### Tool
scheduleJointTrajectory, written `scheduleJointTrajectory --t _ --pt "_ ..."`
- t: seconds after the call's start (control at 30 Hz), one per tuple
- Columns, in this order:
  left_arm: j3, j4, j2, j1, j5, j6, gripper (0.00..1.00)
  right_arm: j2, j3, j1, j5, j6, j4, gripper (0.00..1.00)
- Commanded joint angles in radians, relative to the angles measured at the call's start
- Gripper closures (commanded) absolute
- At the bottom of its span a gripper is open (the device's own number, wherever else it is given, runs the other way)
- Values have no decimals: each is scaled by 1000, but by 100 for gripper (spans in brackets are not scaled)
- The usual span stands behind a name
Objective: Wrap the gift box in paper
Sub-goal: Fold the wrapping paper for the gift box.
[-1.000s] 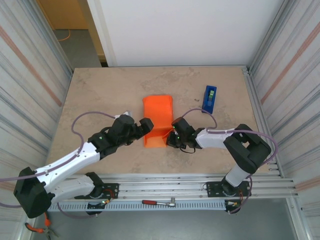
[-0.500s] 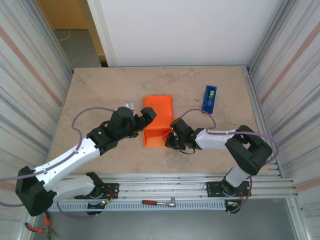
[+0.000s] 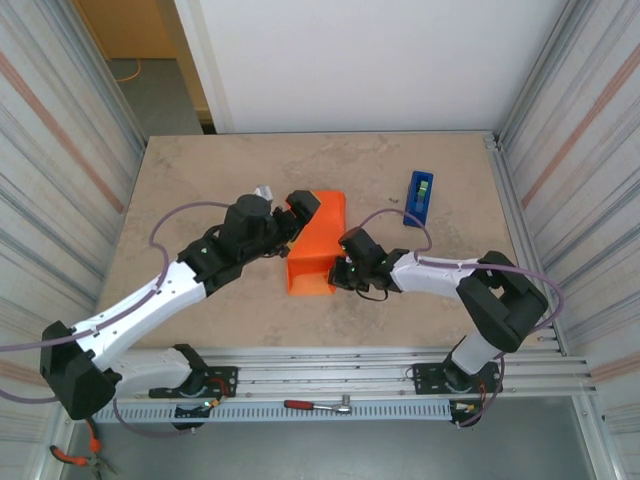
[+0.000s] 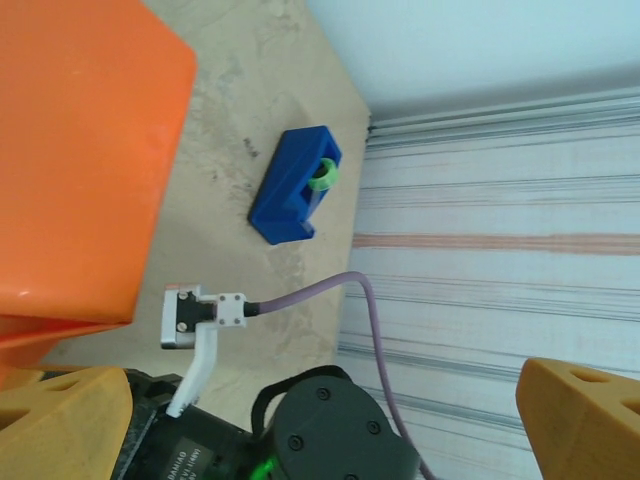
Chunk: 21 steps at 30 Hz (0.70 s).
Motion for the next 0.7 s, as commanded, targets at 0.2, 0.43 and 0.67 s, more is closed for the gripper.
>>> scheduleJointTrajectory --t 0.2,0.43,0.67 --pt "55 53 5 7 -32 -35 1 96 55 -32 -21 -22 44 100" --pt "68 54 -5 2 -55 -10 1 133 73 -35 -35 -23 50 100" --pt "65 64 -25 -7 -84 11 1 134 84 -27 -30 -16 42 100"
